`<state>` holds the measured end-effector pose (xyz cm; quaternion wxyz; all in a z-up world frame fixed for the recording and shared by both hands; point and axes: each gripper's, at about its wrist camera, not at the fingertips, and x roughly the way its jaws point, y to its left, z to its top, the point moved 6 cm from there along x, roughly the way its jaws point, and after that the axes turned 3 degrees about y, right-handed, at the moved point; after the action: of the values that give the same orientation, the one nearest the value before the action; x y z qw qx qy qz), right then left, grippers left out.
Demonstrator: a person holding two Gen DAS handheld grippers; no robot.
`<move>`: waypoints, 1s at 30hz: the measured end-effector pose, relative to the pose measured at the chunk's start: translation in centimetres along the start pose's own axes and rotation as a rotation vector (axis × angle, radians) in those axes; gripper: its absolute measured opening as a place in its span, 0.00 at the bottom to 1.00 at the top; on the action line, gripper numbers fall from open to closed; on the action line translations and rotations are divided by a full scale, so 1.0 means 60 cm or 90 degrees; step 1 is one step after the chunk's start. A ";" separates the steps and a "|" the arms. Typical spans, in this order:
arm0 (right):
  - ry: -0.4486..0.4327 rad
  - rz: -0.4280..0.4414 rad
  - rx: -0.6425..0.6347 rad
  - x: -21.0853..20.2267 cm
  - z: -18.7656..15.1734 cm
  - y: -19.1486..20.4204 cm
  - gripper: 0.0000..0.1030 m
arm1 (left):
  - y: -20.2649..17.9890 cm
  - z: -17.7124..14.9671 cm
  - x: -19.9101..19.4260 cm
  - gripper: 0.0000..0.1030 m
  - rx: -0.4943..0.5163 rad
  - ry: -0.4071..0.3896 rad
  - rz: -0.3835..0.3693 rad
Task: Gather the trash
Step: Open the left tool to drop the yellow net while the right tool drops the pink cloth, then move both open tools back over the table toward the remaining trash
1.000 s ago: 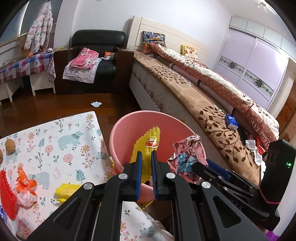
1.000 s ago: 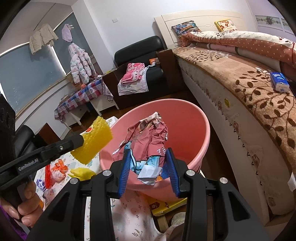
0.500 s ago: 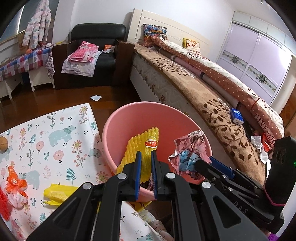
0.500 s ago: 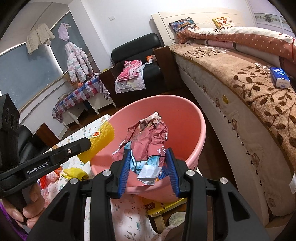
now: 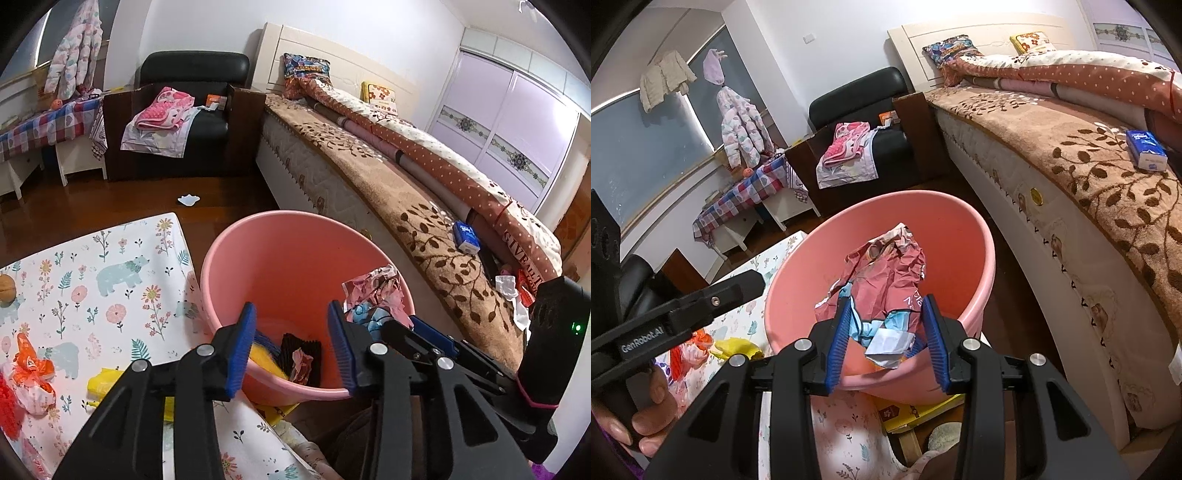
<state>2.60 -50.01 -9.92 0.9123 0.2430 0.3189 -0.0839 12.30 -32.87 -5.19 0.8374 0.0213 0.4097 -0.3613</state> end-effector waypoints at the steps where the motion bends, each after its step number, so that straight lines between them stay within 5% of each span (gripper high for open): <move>1: -0.001 0.001 0.001 -0.001 0.000 -0.001 0.38 | -0.001 0.001 -0.002 0.39 -0.001 -0.001 0.000; 30: -0.036 0.018 -0.022 -0.052 0.003 0.046 0.44 | 0.037 -0.013 -0.096 0.45 -0.035 -0.052 0.013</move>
<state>1.10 -47.70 -6.78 0.9259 0.2294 0.2912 -0.0722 10.81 -27.58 -2.26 0.8574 -0.0124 0.3844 -0.3419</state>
